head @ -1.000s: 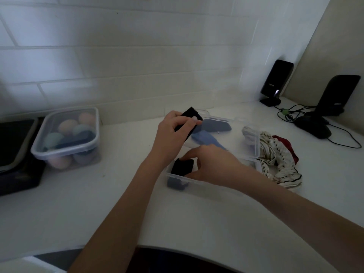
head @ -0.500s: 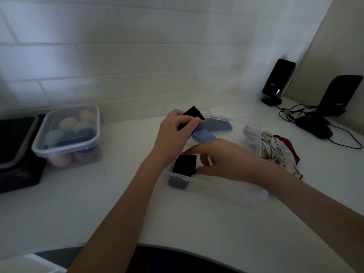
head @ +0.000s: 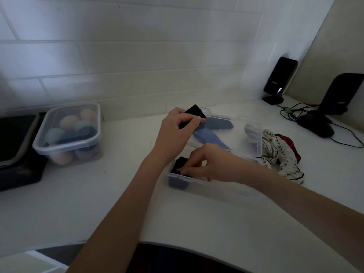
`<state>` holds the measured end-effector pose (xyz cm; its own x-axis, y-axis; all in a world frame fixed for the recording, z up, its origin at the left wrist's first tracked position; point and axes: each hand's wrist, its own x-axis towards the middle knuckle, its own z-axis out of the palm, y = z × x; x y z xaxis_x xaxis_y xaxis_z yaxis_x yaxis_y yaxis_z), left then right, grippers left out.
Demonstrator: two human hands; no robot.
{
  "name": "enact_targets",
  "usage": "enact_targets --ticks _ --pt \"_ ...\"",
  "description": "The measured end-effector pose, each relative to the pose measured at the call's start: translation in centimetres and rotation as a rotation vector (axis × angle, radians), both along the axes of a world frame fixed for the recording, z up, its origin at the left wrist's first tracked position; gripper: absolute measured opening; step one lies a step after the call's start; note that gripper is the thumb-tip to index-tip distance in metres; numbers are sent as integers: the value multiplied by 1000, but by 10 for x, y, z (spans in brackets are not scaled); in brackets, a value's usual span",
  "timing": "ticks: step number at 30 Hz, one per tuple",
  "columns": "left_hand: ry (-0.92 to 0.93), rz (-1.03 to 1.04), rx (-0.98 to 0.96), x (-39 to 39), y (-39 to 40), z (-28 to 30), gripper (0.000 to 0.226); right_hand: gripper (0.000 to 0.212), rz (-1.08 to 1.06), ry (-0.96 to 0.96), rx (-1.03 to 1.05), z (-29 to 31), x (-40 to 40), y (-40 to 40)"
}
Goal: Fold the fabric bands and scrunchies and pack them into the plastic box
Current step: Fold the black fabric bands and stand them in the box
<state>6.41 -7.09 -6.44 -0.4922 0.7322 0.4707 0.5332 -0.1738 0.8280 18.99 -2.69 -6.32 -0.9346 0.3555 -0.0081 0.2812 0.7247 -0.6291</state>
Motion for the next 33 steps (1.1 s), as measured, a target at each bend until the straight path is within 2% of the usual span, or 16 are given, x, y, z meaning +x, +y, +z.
enact_targets --ticks 4,8,15,24,26,29,31,33 --pt "5 7 0 -1 1 -1 17 13 56 42 157 7 -7 -9" --pt "10 6 -6 -1 1 -1 16 28 14 -3 418 8 -11 -14" --pt "-17 5 -4 0 2 -1 16 25 -23 -56 375 3 -19 -14" --pt "1 11 21 -2 4 -2 16 33 -75 -104 435 3 -16 -17" --pt "-31 11 42 -5 3 -3 17 36 -50 -97 379 4 -14 -16" --pt "-82 15 97 -6 -1 0 20 36 -42 -23 130 10 -6 -9" --pt "-108 -5 100 -6 -4 4 34 19 -148 94 25 17 -2 0" --pt "-169 -30 79 -5 -5 7 53 6 -308 231 -196 23 -1 5"
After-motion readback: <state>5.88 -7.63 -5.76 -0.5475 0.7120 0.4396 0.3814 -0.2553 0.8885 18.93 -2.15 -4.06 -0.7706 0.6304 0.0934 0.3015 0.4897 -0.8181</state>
